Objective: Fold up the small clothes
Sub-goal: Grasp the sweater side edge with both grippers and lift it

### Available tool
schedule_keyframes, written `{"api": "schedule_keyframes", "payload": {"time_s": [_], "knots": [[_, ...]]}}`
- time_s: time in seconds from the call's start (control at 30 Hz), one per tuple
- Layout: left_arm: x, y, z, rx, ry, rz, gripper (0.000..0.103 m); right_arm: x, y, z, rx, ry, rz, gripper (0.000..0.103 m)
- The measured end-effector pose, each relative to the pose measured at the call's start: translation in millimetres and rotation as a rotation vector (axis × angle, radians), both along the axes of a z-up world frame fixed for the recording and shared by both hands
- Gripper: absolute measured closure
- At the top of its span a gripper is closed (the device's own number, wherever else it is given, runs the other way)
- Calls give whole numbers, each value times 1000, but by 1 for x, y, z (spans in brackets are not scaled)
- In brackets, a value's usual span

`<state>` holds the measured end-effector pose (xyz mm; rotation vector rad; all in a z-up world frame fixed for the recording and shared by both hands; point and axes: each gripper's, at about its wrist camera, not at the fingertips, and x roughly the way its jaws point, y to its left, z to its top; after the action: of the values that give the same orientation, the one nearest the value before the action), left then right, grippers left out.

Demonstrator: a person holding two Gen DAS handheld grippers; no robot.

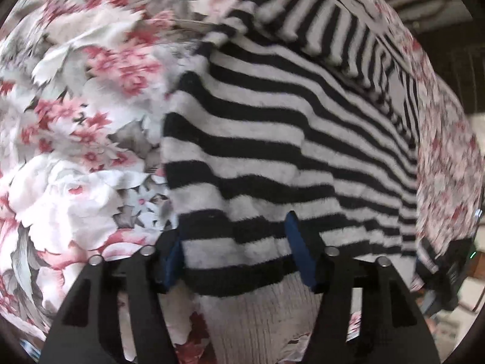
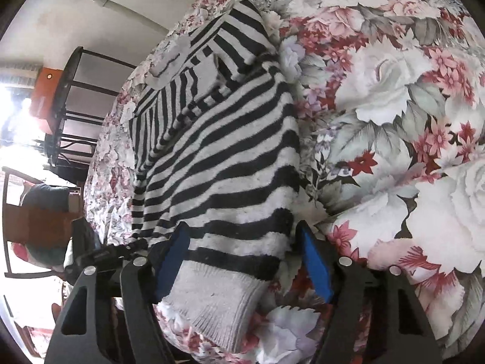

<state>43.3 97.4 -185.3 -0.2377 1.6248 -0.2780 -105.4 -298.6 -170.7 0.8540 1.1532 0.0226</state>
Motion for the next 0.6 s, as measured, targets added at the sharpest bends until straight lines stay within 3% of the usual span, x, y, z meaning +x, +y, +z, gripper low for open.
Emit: {"api": "schedule_keyframes", "payload": {"time_s": [0.13, 0.17, 0.23, 0.33, 0.4, 0.47, 0.5, 0.6], "knots": [[-1, -7, 1, 33, -22, -23, 44, -7, -10, -6, 19, 19, -11, 47], [1, -9, 1, 41, -23, -18, 48, -6, -10, -7, 23, 24, -4, 47], [2, -13, 0, 38, -22, -15, 67, -1, -1, -8, -21, 43, 49, 44], [0, -23, 3, 36, -34, -30, 77, 7, 25, -4, -121, 49, 166, 30], [-3, -28, 8, 50, -55, -47, 81, 8, 48, 0, -230, 43, 250, 32], [-6, -27, 15, 41, -76, -49, 84, 7, 54, 5, -220, 9, 266, 64], [-7, -24, 19, 30, -84, -43, 85, 6, 51, 7, -188, -1, 256, 87], [-5, -17, 36, -34, -130, -13, 86, 1, 38, 18, -142, -56, 190, 91]]}}
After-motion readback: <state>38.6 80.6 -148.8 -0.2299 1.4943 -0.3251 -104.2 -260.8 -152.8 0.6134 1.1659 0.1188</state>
